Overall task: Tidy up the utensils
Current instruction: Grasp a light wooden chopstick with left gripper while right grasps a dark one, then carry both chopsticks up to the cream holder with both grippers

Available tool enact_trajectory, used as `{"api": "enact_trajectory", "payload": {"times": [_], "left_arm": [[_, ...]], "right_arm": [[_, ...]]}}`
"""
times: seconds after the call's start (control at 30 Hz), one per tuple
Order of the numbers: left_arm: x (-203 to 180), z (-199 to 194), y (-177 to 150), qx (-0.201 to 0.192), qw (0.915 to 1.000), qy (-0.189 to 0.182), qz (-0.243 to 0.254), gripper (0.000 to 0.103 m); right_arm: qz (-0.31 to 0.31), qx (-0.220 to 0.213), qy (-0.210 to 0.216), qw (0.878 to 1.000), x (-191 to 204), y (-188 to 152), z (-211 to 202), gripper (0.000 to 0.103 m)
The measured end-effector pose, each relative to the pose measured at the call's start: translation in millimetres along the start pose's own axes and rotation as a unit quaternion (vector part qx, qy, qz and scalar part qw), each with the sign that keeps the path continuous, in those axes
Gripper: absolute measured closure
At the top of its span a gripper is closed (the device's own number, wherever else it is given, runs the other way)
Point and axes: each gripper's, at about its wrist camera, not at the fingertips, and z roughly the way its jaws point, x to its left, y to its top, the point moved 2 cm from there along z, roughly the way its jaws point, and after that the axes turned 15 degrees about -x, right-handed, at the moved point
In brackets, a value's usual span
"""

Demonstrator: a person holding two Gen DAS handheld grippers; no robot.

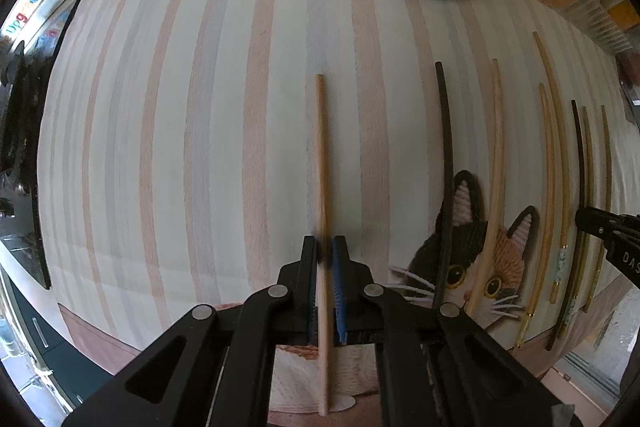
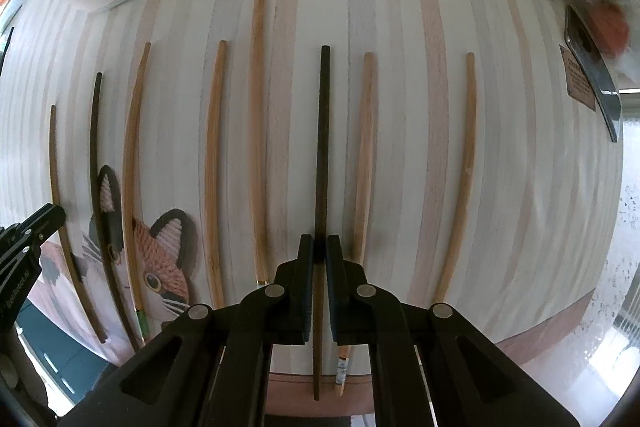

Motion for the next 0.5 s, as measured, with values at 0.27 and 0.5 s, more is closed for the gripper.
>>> {"api": "enact_trajectory", "payload": {"times": [0.27, 0.5], "left_arm": [[-4, -28, -3, -0.042, 0.999, 0.011, 0.004, 0.098], [-5, -92, 12, -0.125, 0.992, 0.004, 0.012, 0.098]], "right_arm": [[0.01, -0.035, 0.023, 0.999, -6, -6, -10, 0.097], [0.007, -0.088, 0.062, 0.994, -6, -7, -41, 0.097]]}}
